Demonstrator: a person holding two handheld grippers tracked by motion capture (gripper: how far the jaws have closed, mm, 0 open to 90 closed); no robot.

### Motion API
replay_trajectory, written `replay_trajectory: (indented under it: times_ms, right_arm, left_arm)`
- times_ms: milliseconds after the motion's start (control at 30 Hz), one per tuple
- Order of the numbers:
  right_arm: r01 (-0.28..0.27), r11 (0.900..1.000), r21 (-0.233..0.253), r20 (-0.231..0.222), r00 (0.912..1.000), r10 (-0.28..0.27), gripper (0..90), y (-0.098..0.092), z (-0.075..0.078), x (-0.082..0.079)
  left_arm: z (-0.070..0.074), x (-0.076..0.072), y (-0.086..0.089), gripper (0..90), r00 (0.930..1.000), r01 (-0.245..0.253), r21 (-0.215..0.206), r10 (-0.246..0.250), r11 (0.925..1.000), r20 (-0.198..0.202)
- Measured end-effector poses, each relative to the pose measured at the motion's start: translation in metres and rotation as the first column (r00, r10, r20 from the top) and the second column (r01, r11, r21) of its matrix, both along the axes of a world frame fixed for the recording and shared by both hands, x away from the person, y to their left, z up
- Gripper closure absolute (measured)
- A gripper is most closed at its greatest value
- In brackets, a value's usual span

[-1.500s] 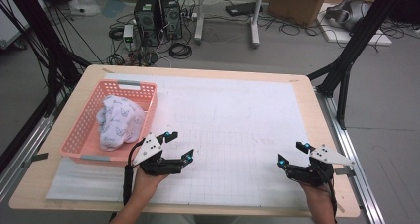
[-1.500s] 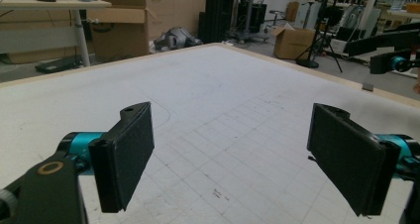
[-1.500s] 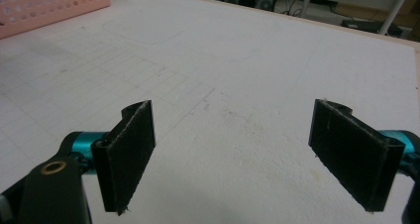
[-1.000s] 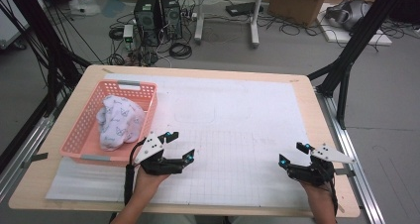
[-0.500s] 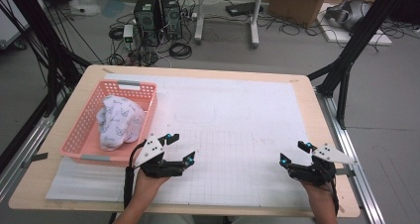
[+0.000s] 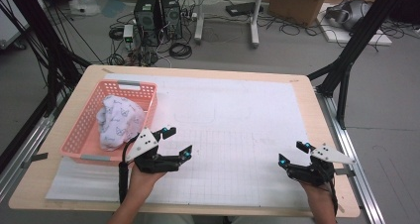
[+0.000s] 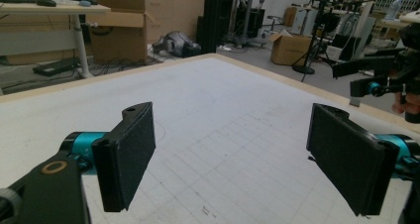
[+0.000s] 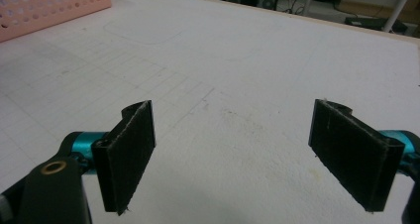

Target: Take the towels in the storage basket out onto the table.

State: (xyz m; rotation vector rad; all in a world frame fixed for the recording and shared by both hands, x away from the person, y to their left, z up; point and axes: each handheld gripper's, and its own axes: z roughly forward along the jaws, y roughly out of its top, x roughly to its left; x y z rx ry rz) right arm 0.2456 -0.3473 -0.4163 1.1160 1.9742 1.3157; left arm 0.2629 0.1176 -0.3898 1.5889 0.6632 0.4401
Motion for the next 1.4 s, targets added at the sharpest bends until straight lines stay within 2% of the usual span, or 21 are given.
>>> replay_trajectory:
  times_ms: [33,100,167,233,300,333,567,600,633,733,867,933,967,1033,1100,1133,1167,1200,1233,1300,1400]
  right_arm:
    - [-0.001,1.000,-0.001,0.000,1.0000,0.001,16.9,0.000,0.000,0.000]
    - [-0.001,1.000,-0.001,-0.002,1.0000,0.001,16.9,0.001,0.000,0.000]
    - [-0.003,1.000,-0.001,0.000,1.0000,0.003,16.9,0.001,0.001,0.001]
    - [-0.005,1.000,-0.003,0.000,1.0000,0.005,16.9,0.002,0.001,0.001]
    - [-0.007,1.000,-0.009,-0.001,1.0000,0.007,16.9,0.003,0.001,0.001]
    - [-0.008,1.000,-0.009,-0.001,1.0000,0.008,16.9,0.003,0.001,0.001]
    - [-0.003,1.000,-0.005,-0.003,1.0000,0.003,16.9,0.002,0.000,0.001]
    - [-0.002,1.000,-0.003,-0.003,1.0000,0.002,16.9,0.002,0.000,0.002]
    - [-0.002,1.000,-0.003,-0.003,1.0000,0.002,16.9,0.002,0.000,0.002]
    - [-0.001,1.000,-0.005,-0.007,1.0000,0.001,16.9,0.002,0.000,0.002]
    - [-0.002,1.000,-0.006,-0.009,1.0000,0.002,16.9,0.002,0.000,0.002]
    - [0.000,1.000,-0.005,-0.008,1.0000,0.000,16.9,0.001,0.000,0.002]
    - [0.000,1.000,-0.003,-0.011,0.9999,0.000,16.9,0.001,0.000,0.003]
    - [0.001,1.000,-0.002,-0.013,0.9999,-0.001,16.9,0.001,-0.001,0.003]
    - [-0.003,1.000,-0.006,-0.014,0.9999,0.002,16.9,0.002,-0.001,0.003]
    - [-0.003,1.000,-0.006,-0.016,0.9999,0.003,16.9,0.003,-0.001,0.003]
    - [-0.003,1.000,-0.006,-0.020,0.9998,0.002,16.9,0.003,-0.001,0.003]
    - [-0.007,1.000,-0.012,-0.014,0.9999,0.007,16.9,0.003,-0.002,0.004]
    - [-0.005,1.000,-0.010,-0.018,0.9998,0.004,16.9,0.003,-0.002,0.004]
    - [-0.006,1.000,-0.010,-0.019,0.9998,0.006,16.9,0.003,-0.002,0.004]
    - [-0.007,1.000,-0.011,-0.021,0.9998,0.007,16.9,0.004,-0.002,0.004]
  left_arm:
    - [0.003,0.001,0.001,19.2,0.9999,0.009,-0.002,-0.010,1.0000,-0.005]
    - [0.018,0.003,0.007,19.2,0.9999,0.012,-0.015,-0.012,0.9998,0.010]
    - [0.023,0.003,0.009,19.0,0.9999,0.010,-0.019,-0.009,0.9998,0.014]
    - [0.037,0.006,0.016,18.8,0.9996,-0.005,-0.021,0.005,0.9998,0.026]
    - [0.041,0.007,0.019,18.5,0.9994,-0.014,-0.019,0.014,0.9997,0.030]
    - [0.048,0.009,0.027,18.5,0.9988,-0.032,-0.009,0.032,0.9995,0.036]
    - [0.061,0.016,0.051,18.5,0.9966,-0.076,0.002,0.076,0.9971,0.031]
    - [0.065,0.019,0.060,18.5,0.9954,-0.091,0.008,0.091,0.9958,0.030]
    - [0.065,0.019,0.060,18.5,0.9954,-0.091,0.008,0.091,0.9958,0.030]
    - [0.070,0.024,0.080,18.3,0.9904,-0.136,0.020,0.136,0.9905,0.024]
    - [0.071,0.027,0.095,18.0,0.9846,-0.174,0.022,0.174,0.9844,0.016]
    - [0.071,0.031,0.104,17.8,0.9793,-0.203,0.031,0.202,0.9788,0.007]
    - [0.069,0.036,0.113,17.7,0.9728,-0.230,0.055,0.231,0.9717,-0.019]
    - [0.068,0.038,0.116,17.7,0.9706,-0.237,0.063,0.239,0.9695,-0.028]
    - [0.065,0.043,0.124,17.7,0.9625,-0.260,0.102,0.266,0.9602,-0.052]
    - [0.061,0.047,0.129,17.7,0.9521,-0.283,0.143,0.296,0.9483,-0.077]
    - [0.061,0.047,0.129,17.7,0.9521,-0.283,0.143,0.296,0.9483,-0.077]
    - [0.055,0.053,0.134,17.8,0.9396,-0.305,0.191,0.327,0.9331,-0.100]
    - [0.052,0.055,0.137,17.8,0.9306,-0.319,0.213,0.348,0.9234,-0.113]
    - [0.046,0.060,0.143,17.9,0.9069,-0.351,0.253,0.395,0.9015,-0.148]
    - [0.037,0.065,0.151,18.1,0.8777,-0.382,0.296,0.444,0.8754,-0.180]
